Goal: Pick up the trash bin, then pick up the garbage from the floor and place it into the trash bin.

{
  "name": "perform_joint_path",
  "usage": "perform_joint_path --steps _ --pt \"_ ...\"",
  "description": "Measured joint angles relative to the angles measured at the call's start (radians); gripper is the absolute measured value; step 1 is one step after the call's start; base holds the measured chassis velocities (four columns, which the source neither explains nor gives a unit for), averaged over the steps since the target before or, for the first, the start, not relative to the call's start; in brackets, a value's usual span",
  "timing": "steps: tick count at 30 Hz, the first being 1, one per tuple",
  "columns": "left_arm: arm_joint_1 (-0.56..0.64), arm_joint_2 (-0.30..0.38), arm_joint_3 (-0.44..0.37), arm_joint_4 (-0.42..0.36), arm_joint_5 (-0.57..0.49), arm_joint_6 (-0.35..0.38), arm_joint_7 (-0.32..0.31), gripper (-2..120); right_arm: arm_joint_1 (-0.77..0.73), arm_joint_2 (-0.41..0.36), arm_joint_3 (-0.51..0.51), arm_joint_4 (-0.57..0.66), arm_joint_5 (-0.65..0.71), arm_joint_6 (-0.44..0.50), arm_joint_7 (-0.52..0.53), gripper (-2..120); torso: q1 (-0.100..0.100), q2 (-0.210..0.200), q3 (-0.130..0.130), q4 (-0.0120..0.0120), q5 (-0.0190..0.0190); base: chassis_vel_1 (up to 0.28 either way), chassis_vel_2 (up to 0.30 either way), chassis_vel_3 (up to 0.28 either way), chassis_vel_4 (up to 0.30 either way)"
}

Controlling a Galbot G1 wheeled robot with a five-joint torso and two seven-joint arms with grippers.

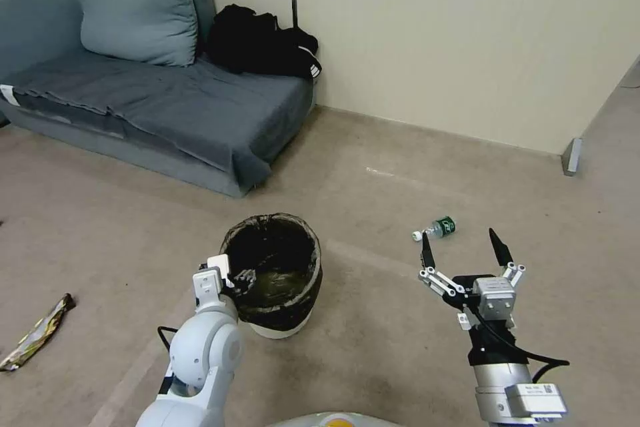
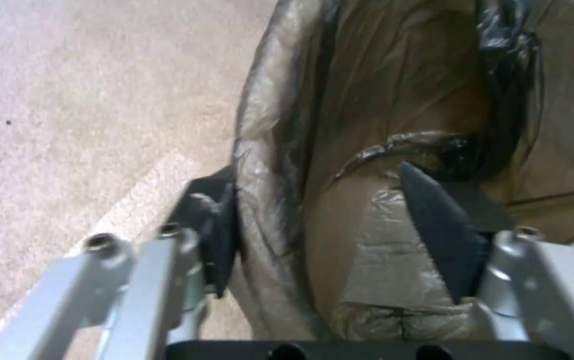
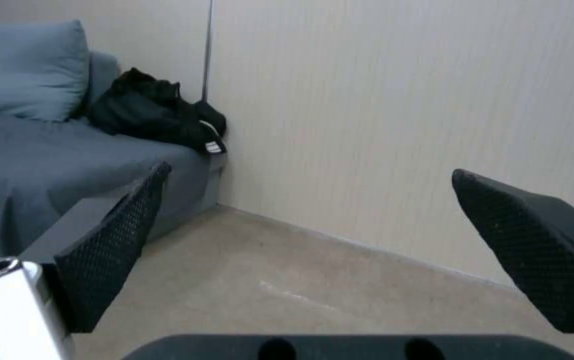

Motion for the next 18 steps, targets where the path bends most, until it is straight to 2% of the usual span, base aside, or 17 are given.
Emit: perform_joint_path --steps 2,4,5,7,11,15,18 --pt "0.0 -0.001 0.0 0.009 -0.003 -0.001 -0.003 42 0.0 0.0 -0.001 0.001 -0.002 0.001 0.0 100 0.0 0.0 0.0 -0.0001 0.0 0.0 0.0 0.0 0.0" --pt "-0.001 -0.001 -0.001 0.015 -0.005 -0.001 -0.006 39 0.0 0.0 -0.001 0.001 -0.003 0.002 0.0 100 0.0 0.0 0.0 0.0 0.0 0.0 0.0 0.0 0.0" --pt "-0.003 -0.001 -0.002 0.021 -0.007 -0.001 -0.009 32 0.0 0.0 -0.001 0.002 -0.004 0.002 0.0 100 0.0 0.0 0.0 0.0 0.0 0.0 0.0 0.0 0.0" --pt "-0.004 -0.001 -0.004 0.026 -0.008 -0.001 -0.012 29 0.0 0.0 -0.001 0.004 -0.004 0.002 0.0 100 0.0 0.0 0.0 -0.0001 -0.0001 0.0 0.0 0.0 0.0" --pt "-0.006 -0.002 -0.008 0.04 -0.015 -0.002 -0.02 11 0.0 0.0 -0.001 0.007 -0.004 0.005 -0.001 100 0.0 0.0 0.0 0.0 0.0001 0.0 0.0 0.0 0.0" --pt "-0.006 -0.004 -0.01 0.051 -0.017 -0.003 -0.021 5 -0.002 0.0 -0.002 0.007 -0.004 0.008 -0.003 100 0.0 0.0 0.0 0.0 0.0002 0.0 0.0 0.0 0.0" --pt "-0.006 -0.007 -0.01 0.061 -0.018 -0.005 -0.02 5 -0.002 0.0 -0.002 0.007 -0.004 0.012 -0.004 100 0.0 0.0 0.0 0.0001 0.0008 0.0 0.0 0.0 0.0"
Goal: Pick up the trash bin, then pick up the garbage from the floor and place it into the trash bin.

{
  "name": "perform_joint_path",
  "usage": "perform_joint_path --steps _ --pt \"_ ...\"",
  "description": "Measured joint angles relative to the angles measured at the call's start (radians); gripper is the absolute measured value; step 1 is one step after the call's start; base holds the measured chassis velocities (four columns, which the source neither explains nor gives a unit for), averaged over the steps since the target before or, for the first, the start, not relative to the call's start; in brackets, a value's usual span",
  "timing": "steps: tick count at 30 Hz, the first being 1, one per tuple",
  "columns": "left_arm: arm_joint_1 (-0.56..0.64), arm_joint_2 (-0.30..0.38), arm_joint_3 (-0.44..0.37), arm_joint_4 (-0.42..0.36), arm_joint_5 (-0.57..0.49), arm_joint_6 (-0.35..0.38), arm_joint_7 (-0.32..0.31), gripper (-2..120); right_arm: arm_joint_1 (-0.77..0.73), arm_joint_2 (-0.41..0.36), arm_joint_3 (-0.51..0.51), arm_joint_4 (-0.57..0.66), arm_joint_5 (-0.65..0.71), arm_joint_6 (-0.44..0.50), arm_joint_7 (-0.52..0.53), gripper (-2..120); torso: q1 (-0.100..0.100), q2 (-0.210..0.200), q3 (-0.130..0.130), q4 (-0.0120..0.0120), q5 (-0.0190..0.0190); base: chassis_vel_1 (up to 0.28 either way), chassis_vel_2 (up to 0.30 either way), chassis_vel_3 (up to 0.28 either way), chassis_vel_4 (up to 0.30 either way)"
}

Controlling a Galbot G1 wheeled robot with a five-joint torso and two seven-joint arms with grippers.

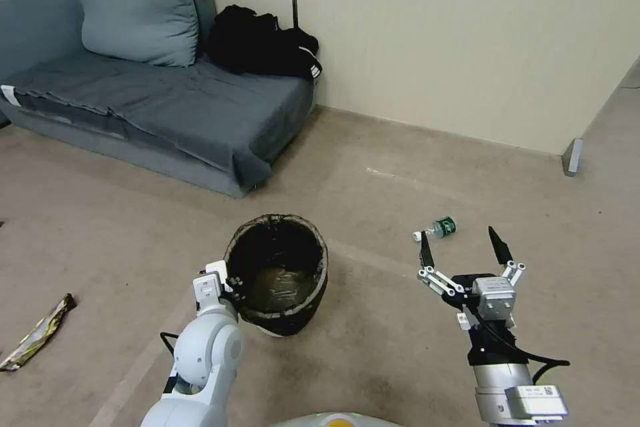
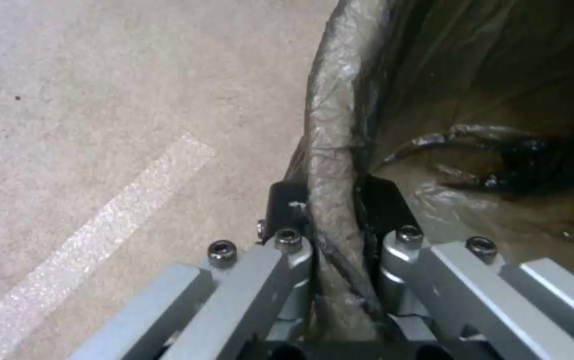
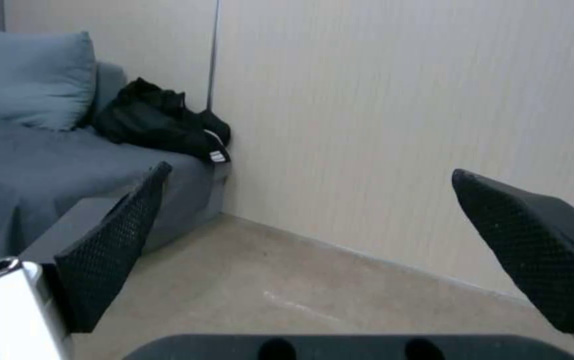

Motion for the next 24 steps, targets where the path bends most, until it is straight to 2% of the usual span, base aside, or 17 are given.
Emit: perform_joint_path --steps 4,11,20,24 --pt "0.0 -0.005 -0.001 0.024 0.005 -0.002 0.0 5 -0.001 0.0 0.001 0.004 0.0 0.004 -0.005 100 0.0 0.0 0.0 0.0002 0.0008 0.0 0.0 0.0 0.0" --pt "0.001 -0.005 0.002 0.028 0.007 -0.002 0.0 5 -0.001 0.0 0.001 0.007 -0.009 0.007 -0.003 100 0.0 0.0 0.0 0.0 -0.0003 0.0 0.0 0.0 0.0" --pt "0.029 -0.002 0.019 -0.052 0.002 -0.026 -0.006 3 0.011 0.0 -0.002 0.005 -0.081 0.004 0.052 100 0.0 0.0 0.001 -0.0006 -0.003 0.0 0.0 0.0 0.0" --pt "0.046 0.002 0.023 -0.131 0.0 -0.038 -0.01 0 0.011 0.0 -0.004 0.002 -0.08 0.022 0.048 100 0.0 0.0 0.001 -0.0005 -0.0019 0.0 0.0 0.0 0.0"
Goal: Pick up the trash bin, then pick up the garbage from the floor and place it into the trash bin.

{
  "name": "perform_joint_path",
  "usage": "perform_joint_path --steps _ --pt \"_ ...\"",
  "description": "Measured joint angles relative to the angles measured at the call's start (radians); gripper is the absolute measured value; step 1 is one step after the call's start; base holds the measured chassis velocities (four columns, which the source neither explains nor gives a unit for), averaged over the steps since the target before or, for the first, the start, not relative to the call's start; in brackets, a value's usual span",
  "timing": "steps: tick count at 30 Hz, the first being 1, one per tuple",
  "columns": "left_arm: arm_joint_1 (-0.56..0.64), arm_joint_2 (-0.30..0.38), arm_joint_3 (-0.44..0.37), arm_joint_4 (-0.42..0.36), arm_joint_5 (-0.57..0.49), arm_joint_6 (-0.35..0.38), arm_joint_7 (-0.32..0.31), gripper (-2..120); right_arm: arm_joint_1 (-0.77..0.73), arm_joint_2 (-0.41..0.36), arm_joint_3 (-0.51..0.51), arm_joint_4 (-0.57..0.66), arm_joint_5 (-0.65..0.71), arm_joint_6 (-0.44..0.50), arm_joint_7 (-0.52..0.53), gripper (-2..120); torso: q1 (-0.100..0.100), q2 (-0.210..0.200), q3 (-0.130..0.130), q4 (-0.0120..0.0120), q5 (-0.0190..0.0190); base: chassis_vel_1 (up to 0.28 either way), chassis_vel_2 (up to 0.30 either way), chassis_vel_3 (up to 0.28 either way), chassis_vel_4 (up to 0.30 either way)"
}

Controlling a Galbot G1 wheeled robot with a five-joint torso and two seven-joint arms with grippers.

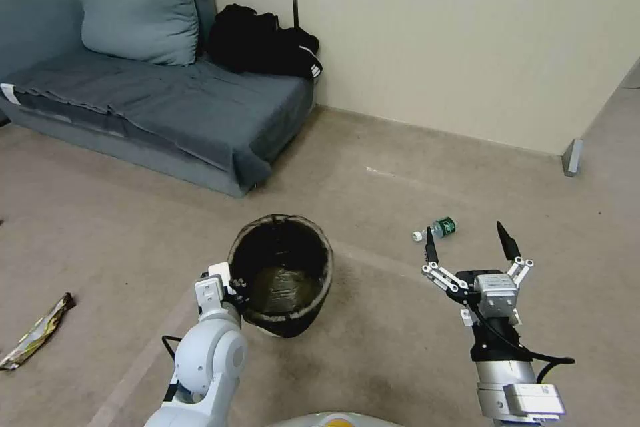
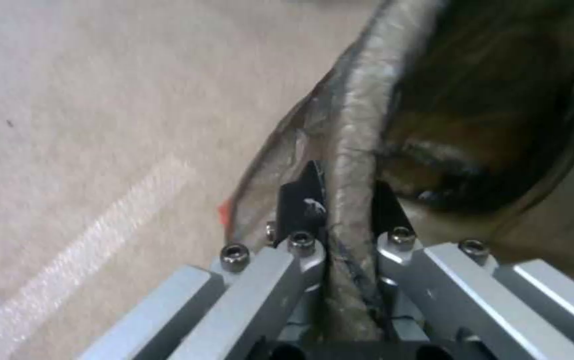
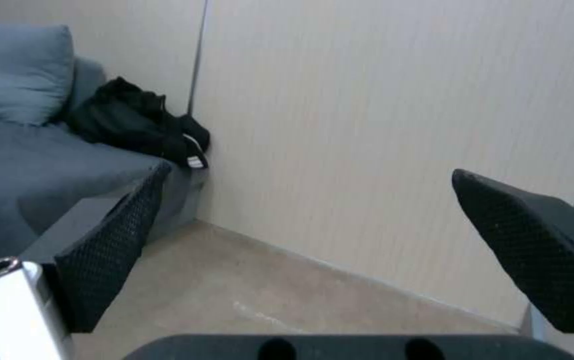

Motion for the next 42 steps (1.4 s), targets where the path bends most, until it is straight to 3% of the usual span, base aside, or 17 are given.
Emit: perform_joint_path --steps 12,22,42 --pt "0.083 0.014 0.024 -0.218 -0.018 -0.017 0.004 0 -0.002 0.0 -0.006 -0.002 0.029 0.036 -0.011 100 0.0 0.0 0.0 0.0003 0.001 0.0 0.0 0.0 0.0" --pt "0.184 0.012 0.056 -0.326 0.006 -0.014 0.004 0 -0.004 0.0 -0.007 0.006 0.045 0.045 -0.001 100 0.0 0.0 0.0 0.0003 0.001 0.0 0.0 0.0 0.0" --pt "0.249 -0.016 0.084 -0.341 0.082 -0.03 0.022 0 0.005 0.0 0.0 -0.003 0.062 0.037 0.007 100 0.0 0.0 0.0 0.0003 0.001 0.0 0.0 0.0 0.0"
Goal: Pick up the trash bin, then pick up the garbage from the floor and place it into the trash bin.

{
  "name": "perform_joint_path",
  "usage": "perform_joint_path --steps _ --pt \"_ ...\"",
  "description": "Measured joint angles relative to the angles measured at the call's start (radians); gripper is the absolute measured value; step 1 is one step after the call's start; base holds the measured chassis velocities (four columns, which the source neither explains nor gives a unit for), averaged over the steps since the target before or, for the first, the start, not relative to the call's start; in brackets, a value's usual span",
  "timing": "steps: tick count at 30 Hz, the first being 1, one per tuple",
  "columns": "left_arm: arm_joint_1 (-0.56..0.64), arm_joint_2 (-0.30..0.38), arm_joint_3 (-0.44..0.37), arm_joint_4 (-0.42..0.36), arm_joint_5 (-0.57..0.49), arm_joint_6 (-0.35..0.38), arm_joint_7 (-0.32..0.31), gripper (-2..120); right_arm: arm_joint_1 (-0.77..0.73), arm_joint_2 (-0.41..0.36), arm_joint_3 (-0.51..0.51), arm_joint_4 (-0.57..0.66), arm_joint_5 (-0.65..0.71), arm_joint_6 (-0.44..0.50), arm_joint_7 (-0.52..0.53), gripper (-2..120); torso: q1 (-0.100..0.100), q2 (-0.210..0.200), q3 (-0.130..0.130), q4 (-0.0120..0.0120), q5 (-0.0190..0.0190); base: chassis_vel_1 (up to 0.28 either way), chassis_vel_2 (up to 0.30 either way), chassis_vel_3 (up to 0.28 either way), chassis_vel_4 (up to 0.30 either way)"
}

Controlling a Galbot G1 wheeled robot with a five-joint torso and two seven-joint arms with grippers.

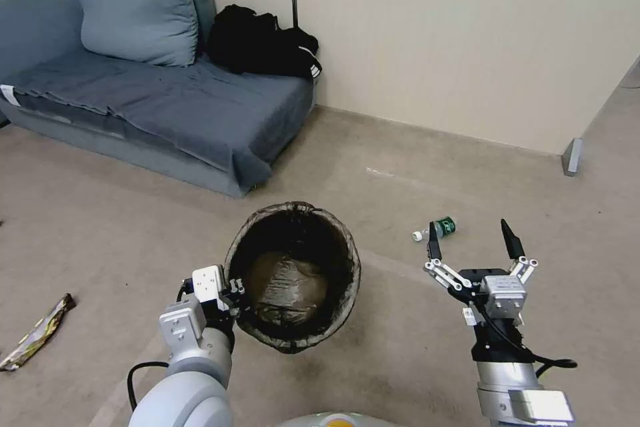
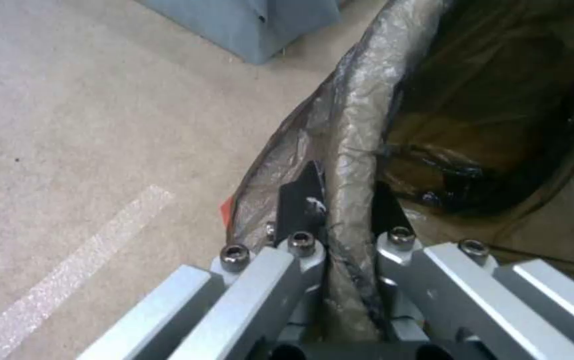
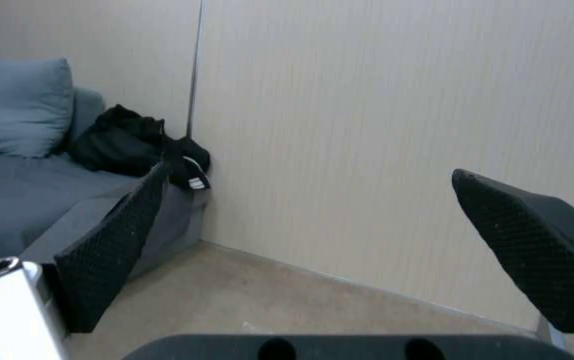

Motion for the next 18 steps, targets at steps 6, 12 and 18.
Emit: perform_joint_path --steps 6,12,18 --pt "0.0 -0.002 0.001 0.003 0.004 -0.002 0.004 0 0.001 0.0 0.001 -0.005 0.001 0.0 0.0 100 0.0 0.0 0.0 0.0 0.0 0.0 0.0 0.0 0.0" --pt "-0.002 -0.004 0.002 0.008 0.005 -0.004 0.005 0 0.001 0.0 0.001 -0.006 0.001 0.002 -0.001 100 0.0 0.0 0.0 0.0 0.0 -0.027 0.043 0.04 -0.038" --pt "-0.006 -0.004 0.004 0.013 0.005 -0.005 0.006 0 0.002 0.0 0.002 -0.007 0.0 0.002 -0.002 100 0.0 0.0 0.0 -0.0001 0.0 -0.135 0.138 0.142 -0.143"
